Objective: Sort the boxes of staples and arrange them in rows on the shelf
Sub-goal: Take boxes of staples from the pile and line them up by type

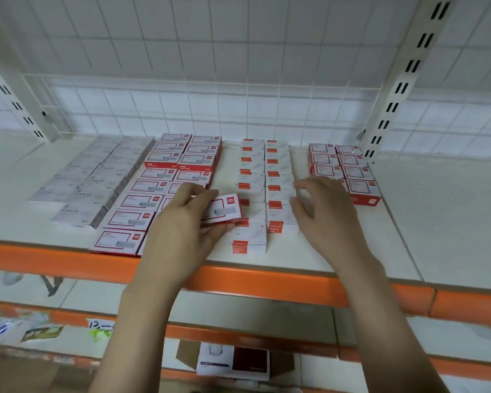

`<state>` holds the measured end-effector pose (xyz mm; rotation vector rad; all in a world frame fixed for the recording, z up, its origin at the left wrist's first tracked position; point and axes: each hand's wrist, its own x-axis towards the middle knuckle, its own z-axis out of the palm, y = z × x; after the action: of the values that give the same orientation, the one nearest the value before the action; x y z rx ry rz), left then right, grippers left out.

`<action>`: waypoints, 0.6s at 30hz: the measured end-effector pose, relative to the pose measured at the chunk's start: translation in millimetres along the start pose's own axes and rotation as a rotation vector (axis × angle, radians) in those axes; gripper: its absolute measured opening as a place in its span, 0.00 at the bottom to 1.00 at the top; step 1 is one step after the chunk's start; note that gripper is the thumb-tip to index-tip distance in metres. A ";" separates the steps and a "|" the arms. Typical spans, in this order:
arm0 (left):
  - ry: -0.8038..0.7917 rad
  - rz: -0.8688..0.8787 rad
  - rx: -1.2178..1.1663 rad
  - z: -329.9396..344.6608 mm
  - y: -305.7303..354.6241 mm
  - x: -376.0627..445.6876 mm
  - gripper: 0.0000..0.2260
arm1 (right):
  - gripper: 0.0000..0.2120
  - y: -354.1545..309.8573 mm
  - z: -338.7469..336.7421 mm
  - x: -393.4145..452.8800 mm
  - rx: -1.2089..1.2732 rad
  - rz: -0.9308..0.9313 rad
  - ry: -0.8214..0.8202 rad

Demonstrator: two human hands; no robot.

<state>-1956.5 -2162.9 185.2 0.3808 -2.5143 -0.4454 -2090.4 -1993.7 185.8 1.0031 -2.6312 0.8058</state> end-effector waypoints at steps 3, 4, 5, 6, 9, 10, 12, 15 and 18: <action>0.000 0.000 0.010 -11.6 -25.0 5.6 0.22 | 0.14 -20.3 14.7 5.8 -0.007 -0.009 -0.002; -0.004 0.010 0.023 -15.2 -35.1 8.3 0.22 | 0.13 -27.3 20.0 7.3 -0.011 -0.008 0.000; -0.012 0.020 0.036 -18.4 -46.7 11.4 0.22 | 0.13 -35.4 25.3 9.0 -0.014 -0.003 -0.003; -0.018 0.026 0.046 -21.4 -58.8 14.2 0.22 | 0.13 -44.1 30.8 10.6 -0.014 0.002 -0.010; -0.049 0.039 0.056 -27.2 -92.4 20.9 0.20 | 0.12 -72.3 46.8 19.4 -0.019 0.003 -0.007; -0.070 0.039 0.060 -28.0 -101.7 23.2 0.21 | 0.12 -81.9 51.9 22.8 -0.024 0.007 -0.002; -0.120 0.032 0.068 -28.2 -115.5 28.0 0.20 | 0.13 -101.4 61.0 27.7 -0.047 0.021 -0.021; -0.189 0.047 0.061 -28.5 -125.4 32.7 0.16 | 0.13 -124.4 70.9 29.8 -0.050 0.026 -0.046; -0.203 0.071 0.136 -32.0 -127.2 30.8 0.13 | 0.13 -138.6 77.9 27.4 -0.057 0.053 -0.049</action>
<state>-1941.2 -2296.4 175.6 0.3105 -2.7548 -0.2990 -2018.7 -2138.2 189.4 0.9538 -2.7165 0.7221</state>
